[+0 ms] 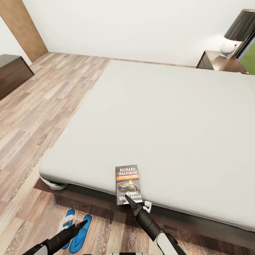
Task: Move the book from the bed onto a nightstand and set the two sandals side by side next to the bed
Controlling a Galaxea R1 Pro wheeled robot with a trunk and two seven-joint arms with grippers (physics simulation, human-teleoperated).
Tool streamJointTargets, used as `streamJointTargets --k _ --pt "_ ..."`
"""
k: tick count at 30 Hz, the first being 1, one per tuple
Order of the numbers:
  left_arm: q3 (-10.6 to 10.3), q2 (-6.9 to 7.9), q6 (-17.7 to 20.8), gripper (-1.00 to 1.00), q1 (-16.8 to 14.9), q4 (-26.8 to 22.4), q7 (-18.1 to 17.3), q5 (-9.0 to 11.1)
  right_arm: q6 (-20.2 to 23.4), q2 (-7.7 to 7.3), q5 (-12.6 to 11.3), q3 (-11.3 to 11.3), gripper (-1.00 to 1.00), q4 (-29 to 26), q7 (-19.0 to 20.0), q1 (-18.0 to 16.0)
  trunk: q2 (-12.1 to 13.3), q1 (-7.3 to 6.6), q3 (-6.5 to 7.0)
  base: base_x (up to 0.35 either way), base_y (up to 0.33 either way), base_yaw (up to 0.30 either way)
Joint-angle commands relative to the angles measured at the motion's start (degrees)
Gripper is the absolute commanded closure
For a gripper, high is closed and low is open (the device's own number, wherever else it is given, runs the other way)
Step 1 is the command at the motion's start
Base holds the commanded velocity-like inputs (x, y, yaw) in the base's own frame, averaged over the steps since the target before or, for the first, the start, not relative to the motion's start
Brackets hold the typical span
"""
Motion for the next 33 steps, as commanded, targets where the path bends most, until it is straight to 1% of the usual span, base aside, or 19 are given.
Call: streamJointTargets --k 1,10,11,28,33 --pt "-0.5 0.02 0.1 -1.0 0.0 0.0 -0.2 0.6 0.5 -0.01 -0.6 0.1 -1.0 0.0 0.1 0.0 0.0 0.0 -0.03 0.0 0.0 0.0" --pt "-0.5 0.02 0.1 -1.0 0.0 0.0 -0.2 0.6 0.5 -0.01 -0.7 0.0 -1.0 0.0 0.1 0.0 0.0 0.0 -0.03 0.0 0.0 0.0" --pt "-0.5 0.02 0.1 -1.0 0.0 0.0 -0.2 0.6 0.5 -0.01 -0.7 0.0 1.0 0.0 0.1 0.0 0.0 0.0 -0.03 0.0 0.0 0.0" --pt "-0.5 0.02 0.1 -1.0 0.0 0.0 -0.2 0.6 0.5 -0.01 -0.7 -0.1 1.0 0.0 0.0 0.0 0.0 0.0 -0.03 0.0 0.0 0.0" --pt "-0.5 0.02 0.2 -1.0 0.0 0.0 -0.2 0.6 0.5 -0.01 -0.7 -0.1 1.0 0.0 0.1 0.0 2.0 -1.1 0.87 0.0 0.0 0.0"
